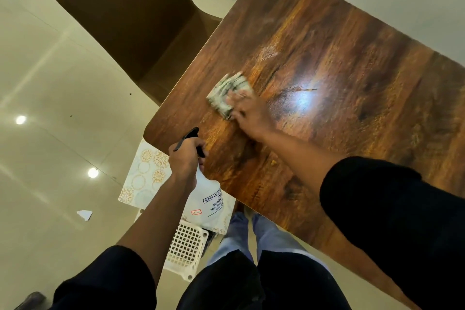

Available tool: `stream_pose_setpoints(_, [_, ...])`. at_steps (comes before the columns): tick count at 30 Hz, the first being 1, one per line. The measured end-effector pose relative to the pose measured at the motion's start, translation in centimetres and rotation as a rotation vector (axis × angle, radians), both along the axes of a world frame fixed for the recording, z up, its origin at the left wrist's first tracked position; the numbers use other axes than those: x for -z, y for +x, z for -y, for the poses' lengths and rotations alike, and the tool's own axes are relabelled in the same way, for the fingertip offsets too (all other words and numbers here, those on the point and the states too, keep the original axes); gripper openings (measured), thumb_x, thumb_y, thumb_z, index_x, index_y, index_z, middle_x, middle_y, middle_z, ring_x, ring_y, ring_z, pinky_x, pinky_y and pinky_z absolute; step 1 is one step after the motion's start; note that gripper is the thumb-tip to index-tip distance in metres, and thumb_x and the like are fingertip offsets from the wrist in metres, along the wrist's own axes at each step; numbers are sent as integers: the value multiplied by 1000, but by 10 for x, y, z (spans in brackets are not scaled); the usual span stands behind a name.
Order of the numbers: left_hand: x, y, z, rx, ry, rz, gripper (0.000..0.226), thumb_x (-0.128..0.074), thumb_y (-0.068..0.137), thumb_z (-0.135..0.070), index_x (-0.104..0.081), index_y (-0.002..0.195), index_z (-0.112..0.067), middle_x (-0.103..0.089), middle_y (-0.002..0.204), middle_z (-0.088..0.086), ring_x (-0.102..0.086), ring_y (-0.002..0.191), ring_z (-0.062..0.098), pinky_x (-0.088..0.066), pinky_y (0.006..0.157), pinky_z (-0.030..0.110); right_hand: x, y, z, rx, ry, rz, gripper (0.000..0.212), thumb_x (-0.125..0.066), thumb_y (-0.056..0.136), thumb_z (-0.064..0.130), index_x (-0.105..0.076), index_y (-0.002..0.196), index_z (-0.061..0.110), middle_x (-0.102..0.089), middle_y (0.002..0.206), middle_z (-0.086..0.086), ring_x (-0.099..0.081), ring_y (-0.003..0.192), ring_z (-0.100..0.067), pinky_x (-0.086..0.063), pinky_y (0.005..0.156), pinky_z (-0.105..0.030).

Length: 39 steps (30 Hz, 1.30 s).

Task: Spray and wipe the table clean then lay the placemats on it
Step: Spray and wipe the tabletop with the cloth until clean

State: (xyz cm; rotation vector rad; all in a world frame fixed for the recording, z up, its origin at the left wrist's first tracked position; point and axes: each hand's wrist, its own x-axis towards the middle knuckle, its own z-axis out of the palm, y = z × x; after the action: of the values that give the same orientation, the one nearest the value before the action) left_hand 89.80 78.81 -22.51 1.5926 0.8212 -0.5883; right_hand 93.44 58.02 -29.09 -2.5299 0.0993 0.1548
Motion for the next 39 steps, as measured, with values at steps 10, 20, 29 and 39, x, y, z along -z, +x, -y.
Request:
stream_pose_setpoints(10, [4,8,5,9,12,5,18,-65,89,-14,-69,76,-3,-65,63,10,-46,43,13,-40,43,23,-7,10,-7,314,-40,-22,41,-59,101,25,-57,142,30,-45,156,10,-32,149,-22,-27,121,-39])
stream_pose_setpoints(20, [3,20,28,99,-9,-32,16,-66,87,-16,-72,86,-2,-66,72,14,-46,44,13,-38,44,27,9,-35,-24,-351,-20,154,47,-61,92,9,-64,137,19,-55,149,2,-43,144,-24,-41,112,-50])
stream_pose_setpoints(29, [-3,45,95,237,-117,-43,16,-65,91,-12,-65,77,-4,-62,75,17,-42,43,13,-34,44,28,-3,-38,122,299,-146,51,47,-52,103,17,-49,150,23,-44,157,5,-34,149,-24,-26,124,-41])
stream_pose_setpoints(39, [-4,76,122,248,-108,-16,16,-64,91,-12,-65,78,-4,-62,67,12,-42,43,12,-34,42,25,4,-4,110,799,-191,29,47,-51,98,16,-56,145,13,-51,152,-7,-38,146,-33,-29,123,-45])
